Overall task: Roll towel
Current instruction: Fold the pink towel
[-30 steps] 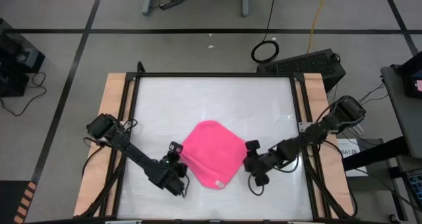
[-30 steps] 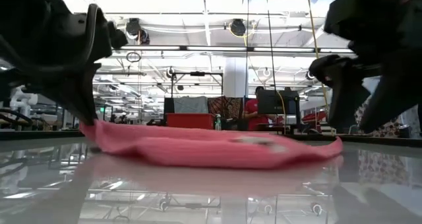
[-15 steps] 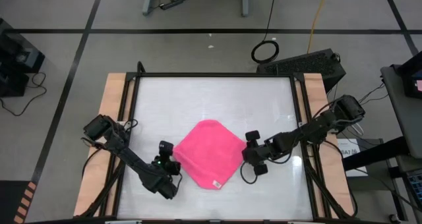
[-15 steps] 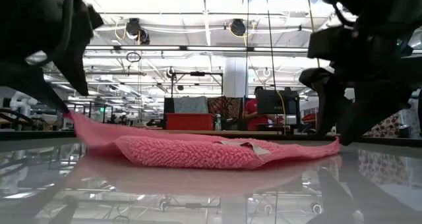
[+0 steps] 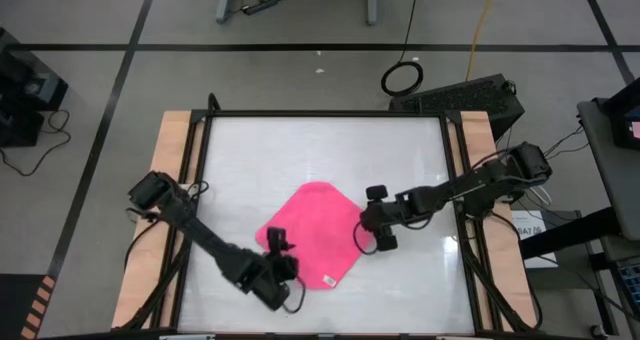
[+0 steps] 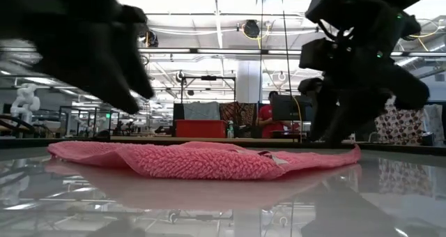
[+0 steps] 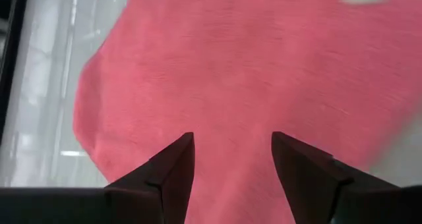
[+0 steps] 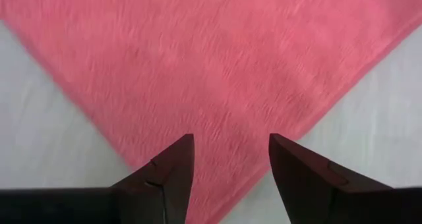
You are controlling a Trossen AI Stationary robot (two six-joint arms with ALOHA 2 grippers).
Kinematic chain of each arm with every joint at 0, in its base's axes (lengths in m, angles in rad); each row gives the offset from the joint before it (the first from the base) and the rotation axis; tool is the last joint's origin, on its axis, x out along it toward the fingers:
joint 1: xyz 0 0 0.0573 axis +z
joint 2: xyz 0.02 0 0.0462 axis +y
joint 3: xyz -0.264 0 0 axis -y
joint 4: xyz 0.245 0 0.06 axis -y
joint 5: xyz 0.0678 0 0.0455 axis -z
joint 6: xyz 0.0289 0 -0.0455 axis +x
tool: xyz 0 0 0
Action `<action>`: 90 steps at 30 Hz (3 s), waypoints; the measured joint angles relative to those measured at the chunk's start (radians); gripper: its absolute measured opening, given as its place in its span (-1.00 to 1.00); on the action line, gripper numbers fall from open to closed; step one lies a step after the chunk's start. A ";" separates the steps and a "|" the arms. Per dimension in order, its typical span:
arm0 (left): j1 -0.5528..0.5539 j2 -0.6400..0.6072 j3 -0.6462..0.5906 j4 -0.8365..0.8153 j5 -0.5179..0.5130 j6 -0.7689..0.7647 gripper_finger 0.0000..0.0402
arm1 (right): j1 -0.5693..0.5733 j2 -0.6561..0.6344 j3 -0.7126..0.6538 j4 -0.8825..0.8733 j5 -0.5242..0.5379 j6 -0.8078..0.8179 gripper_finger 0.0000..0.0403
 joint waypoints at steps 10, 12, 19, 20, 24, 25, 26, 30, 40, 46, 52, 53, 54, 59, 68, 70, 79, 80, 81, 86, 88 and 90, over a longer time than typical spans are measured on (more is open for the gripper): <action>0.171 0.095 -0.001 0.006 0.132 0.074 0.03 | -0.006 0.001 -0.025 0.001 -0.139 0.144 -0.13; 0.186 0.104 0.000 0.007 0.132 0.117 0.03 | 0.018 0.001 -0.039 0.000 -0.142 0.190 -0.16; 0.232 0.114 0.001 0.011 0.099 0.296 0.03 | 0.130 0.001 -0.075 0.033 -0.162 0.358 -0.23; 0.236 0.114 0.000 0.010 0.096 0.323 0.03 | 0.147 0.001 -0.075 0.044 -0.163 0.378 -0.23; 0.260 0.114 0.000 0.009 0.095 0.405 0.03 | 0.206 0.001 -0.077 0.137 -0.169 0.458 -0.23; 0.264 0.114 0.000 0.008 0.095 0.420 0.03 | 0.219 0.001 -0.077 0.170 -0.171 0.476 -0.23; 0.266 0.111 -0.001 0.004 0.095 0.427 0.03 | 0.232 0.001 -0.077 0.198 -0.181 0.491 -0.23; 0.261 0.072 -0.004 -0.037 0.097 0.434 0.03 | 0.270 0.001 -0.061 0.236 -0.193 0.496 -0.23; 0.234 -0.116 0.013 -0.118 0.253 0.137 0.03 | 0.234 -0.006 0.048 0.117 0.021 0.200 -0.23; 0.233 -0.102 0.005 -0.129 0.346 -0.009 0.03 | 0.075 -0.003 0.051 0.107 -0.017 0.046 -0.23; 0.242 -0.074 -0.042 -0.129 0.394 -0.079 0.03 | -0.060 0.005 0.051 0.102 -0.113 -0.061 -0.23; 0.245 -0.070 -0.051 -0.129 0.411 -0.088 0.03 | -0.073 0.005 0.051 0.103 -0.124 -0.076 -0.23; 0.247 -0.065 -0.058 -0.127 0.430 -0.101 0.03 | -0.087 0.005 0.051 0.103 -0.137 -0.091 -0.23; 0.247 -0.057 -0.065 -0.105 0.443 -0.126 0.03 | -0.131 0.010 0.051 0.108 -0.187 -0.144 -0.23; 0.247 -0.057 -0.064 -0.068 0.472 -0.144 0.03 | -0.164 0.155 0.055 0.174 -0.195 -0.210 -0.23; 0.244 -0.057 -0.064 -0.069 0.481 -0.159 0.03 | -0.164 0.175 0.065 0.180 -0.196 -0.223 -0.23; 0.229 -0.050 -0.064 -0.058 0.504 -0.192 0.03 | -0.176 0.192 0.079 0.167 -0.219 -0.258 -0.23; 0.229 -0.043 -0.063 -0.057 0.504 -0.193 0.03 | -0.180 0.194 0.079 0.165 -0.222 -0.257 -0.23; 0.230 -0.034 -0.063 -0.057 0.504 -0.193 0.03 | -0.184 0.198 0.079 0.163 -0.225 -0.256 -0.23; 0.238 0.037 -0.056 -0.093 0.509 -0.188 0.03 | -0.197 0.208 0.081 0.150 -0.266 -0.240 -0.23; 0.238 0.054 -0.055 -0.095 0.508 -0.176 0.02 | -0.197 0.208 0.081 0.148 -0.273 -0.227 -0.24; 0.238 0.060 -0.055 -0.094 0.504 -0.159 -0.03 | -0.197 0.209 0.081 0.145 -0.272 -0.224 -0.30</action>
